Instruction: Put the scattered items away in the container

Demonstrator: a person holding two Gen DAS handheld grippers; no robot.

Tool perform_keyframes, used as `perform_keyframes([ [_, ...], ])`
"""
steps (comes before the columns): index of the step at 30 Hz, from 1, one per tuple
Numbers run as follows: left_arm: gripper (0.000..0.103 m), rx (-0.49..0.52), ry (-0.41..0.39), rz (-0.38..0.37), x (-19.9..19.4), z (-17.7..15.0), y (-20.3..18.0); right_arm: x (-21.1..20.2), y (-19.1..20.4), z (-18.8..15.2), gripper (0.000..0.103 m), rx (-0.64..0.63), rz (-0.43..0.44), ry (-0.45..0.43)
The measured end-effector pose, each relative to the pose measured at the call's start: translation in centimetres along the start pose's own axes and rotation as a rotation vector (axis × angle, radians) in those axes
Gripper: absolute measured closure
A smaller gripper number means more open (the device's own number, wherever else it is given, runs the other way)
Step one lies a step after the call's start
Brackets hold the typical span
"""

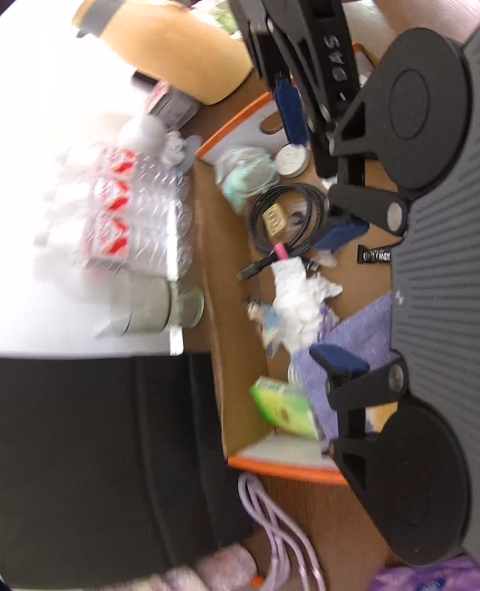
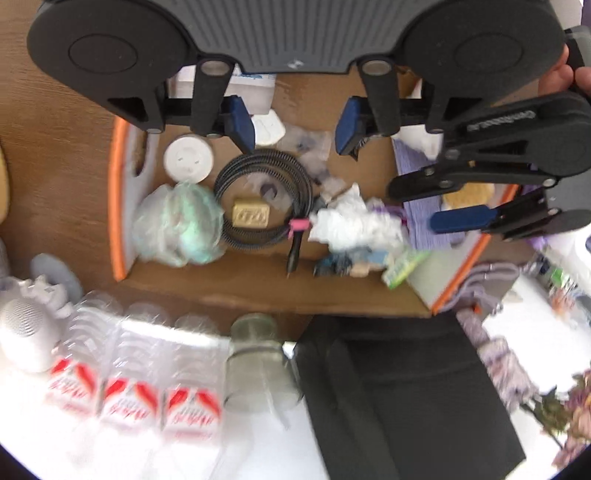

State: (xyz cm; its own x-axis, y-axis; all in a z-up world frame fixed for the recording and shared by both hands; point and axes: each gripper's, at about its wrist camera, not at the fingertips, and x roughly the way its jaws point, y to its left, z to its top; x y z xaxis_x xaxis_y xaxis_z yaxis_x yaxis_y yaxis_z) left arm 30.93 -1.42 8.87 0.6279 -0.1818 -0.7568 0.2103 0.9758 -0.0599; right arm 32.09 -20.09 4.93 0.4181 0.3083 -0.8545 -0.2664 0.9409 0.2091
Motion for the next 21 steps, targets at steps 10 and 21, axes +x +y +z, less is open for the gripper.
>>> perform_keyframes([
  [10,0.002,-0.085,0.055,0.170,-4.3,-1.4,-0.2,-5.1,1.3,-1.8,0.037,0.011,-0.108,0.040],
  [21,0.000,-0.112,-0.391,0.266,-11.6,-6.1,-3.5,-8.8,5.2,-8.7,0.021,-0.095,-0.218,-0.502],
])
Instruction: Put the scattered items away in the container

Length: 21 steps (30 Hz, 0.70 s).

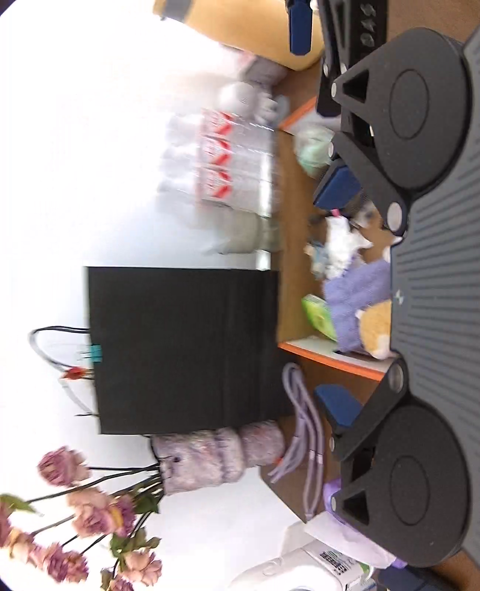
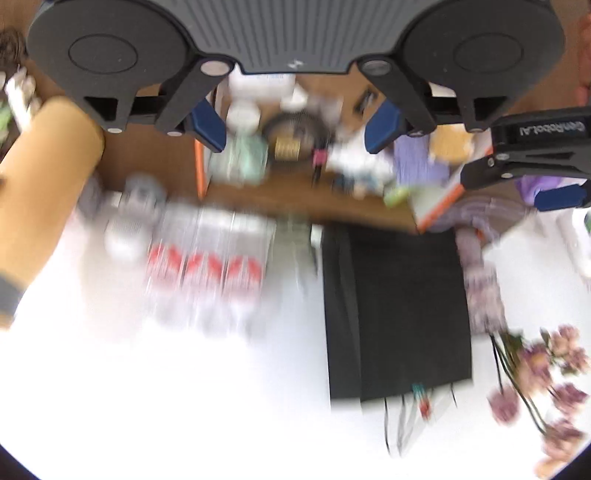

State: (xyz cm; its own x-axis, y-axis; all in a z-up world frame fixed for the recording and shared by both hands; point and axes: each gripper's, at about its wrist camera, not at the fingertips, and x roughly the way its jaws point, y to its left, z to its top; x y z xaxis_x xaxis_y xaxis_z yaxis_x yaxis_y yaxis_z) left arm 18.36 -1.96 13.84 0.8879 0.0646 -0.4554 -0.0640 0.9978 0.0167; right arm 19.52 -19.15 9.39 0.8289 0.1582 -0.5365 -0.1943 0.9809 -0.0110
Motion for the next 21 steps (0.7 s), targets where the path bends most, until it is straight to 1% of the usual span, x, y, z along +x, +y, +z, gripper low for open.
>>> perform_keyframes([
  [1,0.000,-0.004,-0.033,-0.004,-0.2,-0.4,0.0,-0.3,0.2,-0.8,0.020,-0.001,-0.019,-0.061],
  [3,0.000,-0.010,-0.076,0.000,-0.3,-1.3,0.0,-0.4,0.4,-2.1,0.018,0.002,-0.026,-0.137],
  [4,0.000,-0.011,-0.080,-0.002,0.1,-1.7,-0.1,-0.2,0.4,-2.6,0.018,0.007,-0.018,-0.143],
  [6,0.000,-0.014,-0.059,-0.015,1.0,-2.1,0.0,0.4,0.2,-3.3,0.018,0.024,-0.011,-0.134],
  [9,0.000,-0.018,-0.041,-0.025,1.8,-2.4,-0.1,0.9,-0.2,-3.4,0.018,0.051,-0.010,-0.126],
  [15,0.000,0.004,-0.064,-0.038,1.6,-3.3,-0.5,1.4,-0.6,-3.8,0.018,0.107,0.018,-0.116],
  [19,0.000,0.026,-0.071,-0.056,1.2,-3.8,-0.7,1.4,-0.7,-4.2,0.018,0.112,0.010,-0.121],
  [21,0.000,0.039,-0.093,-0.050,0.3,-4.4,-0.7,1.0,-0.7,-4.4,0.018,0.119,0.010,-0.127],
])
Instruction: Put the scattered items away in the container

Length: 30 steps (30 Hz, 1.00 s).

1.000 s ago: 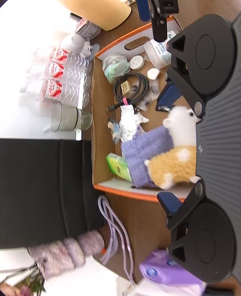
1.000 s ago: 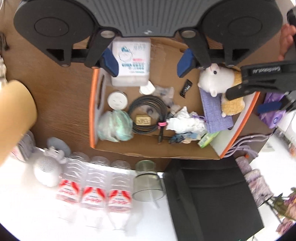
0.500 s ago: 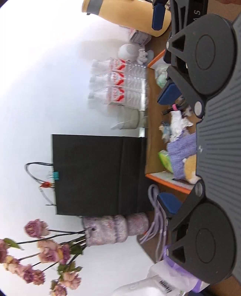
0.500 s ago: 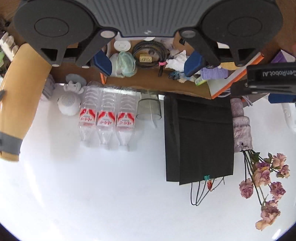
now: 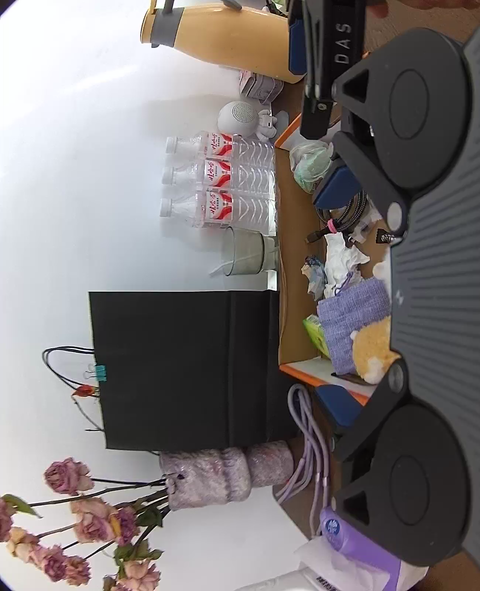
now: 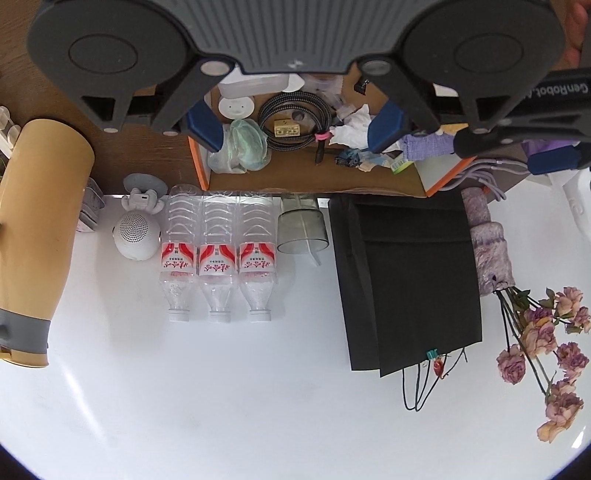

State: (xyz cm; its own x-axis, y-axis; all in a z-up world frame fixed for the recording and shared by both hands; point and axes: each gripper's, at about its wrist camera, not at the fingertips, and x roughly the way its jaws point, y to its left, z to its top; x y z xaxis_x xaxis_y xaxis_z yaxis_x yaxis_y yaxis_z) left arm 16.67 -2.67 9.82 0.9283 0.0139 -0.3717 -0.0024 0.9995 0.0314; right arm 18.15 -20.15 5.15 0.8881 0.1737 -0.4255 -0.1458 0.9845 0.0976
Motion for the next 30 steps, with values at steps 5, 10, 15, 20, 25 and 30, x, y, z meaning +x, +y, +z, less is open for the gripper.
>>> perform_keyframes([
  [5,0.000,0.015,-0.017,0.012,-3.3,-1.3,0.9,-2.8,0.2,-1.2,0.016,0.033,0.010,-0.010],
  [10,0.000,0.022,-0.006,0.010,-7.8,-3.1,2.1,-6.8,1.1,-4.1,0.013,0.027,0.007,-0.015],
  [15,0.000,0.002,0.022,0.009,-12.0,-5.7,2.9,-10.6,2.1,-7.9,0.013,0.019,-0.004,0.012],
  [20,0.000,-0.034,0.072,-0.010,-15.2,-8.7,3.0,-13.6,3.2,-10.7,0.013,0.017,-0.032,0.041],
  [25,0.000,-0.077,0.118,-0.022,-17.6,-11.0,3.0,-16.4,4.1,-13.1,0.013,-0.024,-0.048,0.038],
  [30,0.000,-0.055,0.167,-0.032,-18.4,-12.8,2.3,-18.1,4.4,-14.9,0.013,-0.031,-0.039,0.062],
])
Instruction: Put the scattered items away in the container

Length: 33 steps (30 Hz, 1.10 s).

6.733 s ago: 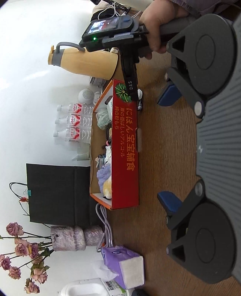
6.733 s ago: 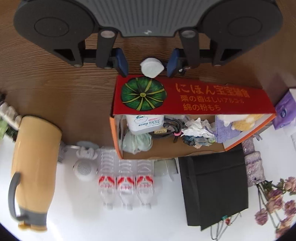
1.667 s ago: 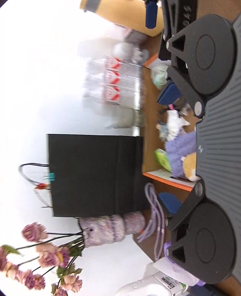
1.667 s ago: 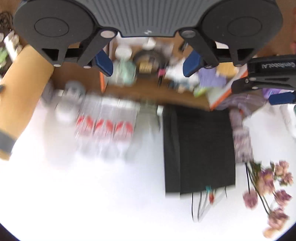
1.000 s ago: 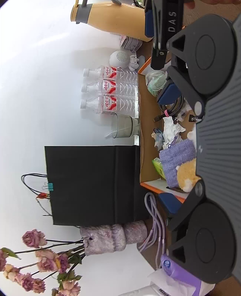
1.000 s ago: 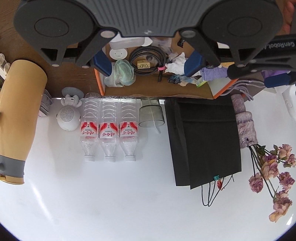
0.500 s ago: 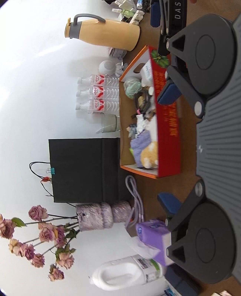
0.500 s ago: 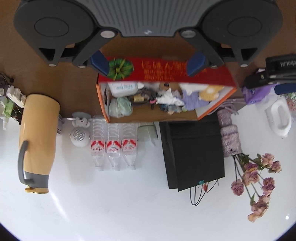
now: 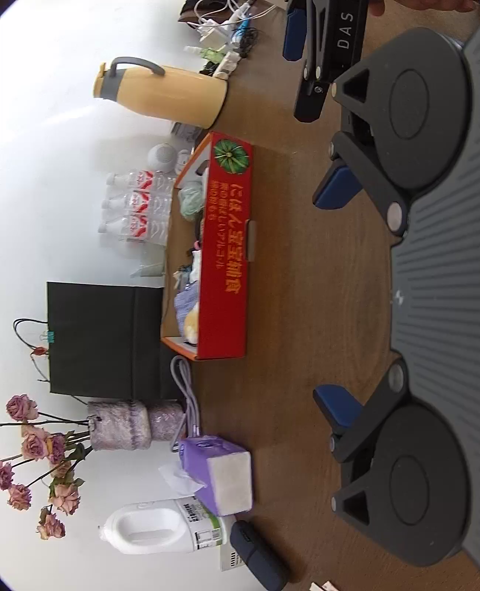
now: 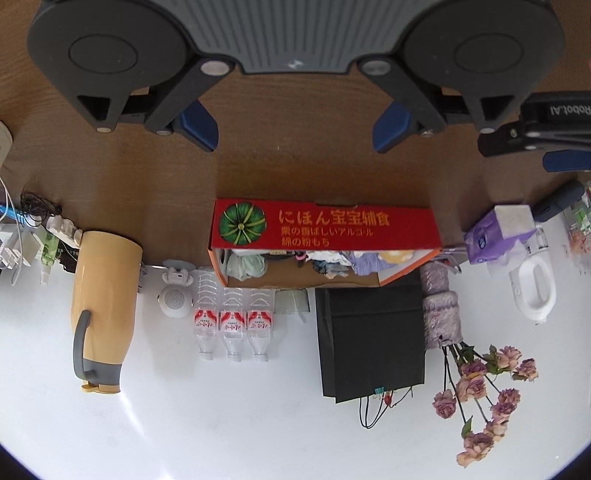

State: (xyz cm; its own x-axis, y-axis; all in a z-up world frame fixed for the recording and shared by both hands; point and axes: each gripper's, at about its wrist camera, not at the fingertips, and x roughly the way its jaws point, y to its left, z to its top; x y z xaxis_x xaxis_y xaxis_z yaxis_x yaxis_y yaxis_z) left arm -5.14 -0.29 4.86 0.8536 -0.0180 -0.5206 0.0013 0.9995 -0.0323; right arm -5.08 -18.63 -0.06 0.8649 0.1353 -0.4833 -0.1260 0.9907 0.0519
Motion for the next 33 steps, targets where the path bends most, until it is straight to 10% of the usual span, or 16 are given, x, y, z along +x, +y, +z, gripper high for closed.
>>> perform_keyframes([
  [19,0.000,0.068,0.181,0.046,6.8,-0.9,-0.1,5.7,0.2,-1.2,0.013,0.003,-0.003,0.192],
  [33,0.000,0.056,0.159,0.025,8.4,-0.6,0.2,7.9,0.6,-0.9,0.004,-0.026,-0.027,0.209],
])
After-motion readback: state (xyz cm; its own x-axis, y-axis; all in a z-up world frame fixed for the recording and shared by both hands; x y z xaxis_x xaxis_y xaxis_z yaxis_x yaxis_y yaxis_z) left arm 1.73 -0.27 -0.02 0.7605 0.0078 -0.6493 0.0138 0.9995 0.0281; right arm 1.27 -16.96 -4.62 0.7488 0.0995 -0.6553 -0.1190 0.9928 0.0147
